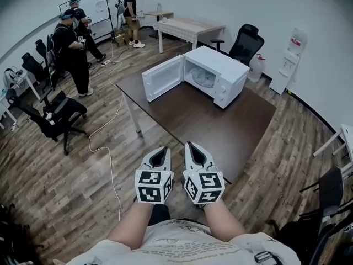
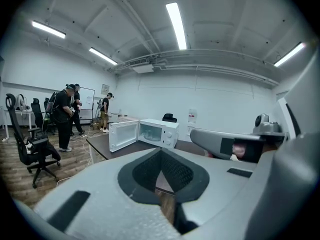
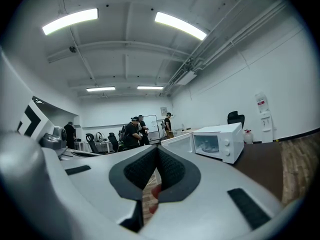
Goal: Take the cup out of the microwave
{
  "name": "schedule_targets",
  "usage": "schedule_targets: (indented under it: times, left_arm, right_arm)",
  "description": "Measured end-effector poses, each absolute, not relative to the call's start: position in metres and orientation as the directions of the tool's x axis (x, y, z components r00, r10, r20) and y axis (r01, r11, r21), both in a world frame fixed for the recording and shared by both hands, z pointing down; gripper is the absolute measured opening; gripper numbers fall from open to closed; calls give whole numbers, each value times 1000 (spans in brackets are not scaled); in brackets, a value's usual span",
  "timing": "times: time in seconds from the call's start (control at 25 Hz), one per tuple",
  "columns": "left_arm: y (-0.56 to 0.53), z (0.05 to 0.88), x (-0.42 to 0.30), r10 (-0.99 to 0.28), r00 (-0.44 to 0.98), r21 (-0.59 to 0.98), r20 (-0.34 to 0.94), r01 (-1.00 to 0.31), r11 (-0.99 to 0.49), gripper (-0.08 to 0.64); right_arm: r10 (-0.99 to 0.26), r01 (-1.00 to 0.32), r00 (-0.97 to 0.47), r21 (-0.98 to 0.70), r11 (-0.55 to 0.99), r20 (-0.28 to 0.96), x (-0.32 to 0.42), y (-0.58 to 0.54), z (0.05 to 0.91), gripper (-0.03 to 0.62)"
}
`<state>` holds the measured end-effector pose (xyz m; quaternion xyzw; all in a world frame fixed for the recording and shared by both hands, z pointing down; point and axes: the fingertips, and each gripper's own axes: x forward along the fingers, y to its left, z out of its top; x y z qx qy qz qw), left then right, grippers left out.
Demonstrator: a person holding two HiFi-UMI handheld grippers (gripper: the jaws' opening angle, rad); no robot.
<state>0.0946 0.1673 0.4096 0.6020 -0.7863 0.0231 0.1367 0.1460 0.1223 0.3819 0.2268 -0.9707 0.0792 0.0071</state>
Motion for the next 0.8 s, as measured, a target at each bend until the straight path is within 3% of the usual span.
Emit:
schedule_targets:
  times: [0.8]
  left_arm:
    - [82,399,-75,-965,-144,152,219,-972,179,8]
  right_arm:
    - [-533,-533,-845,-121,837,40,-15,40,369,14]
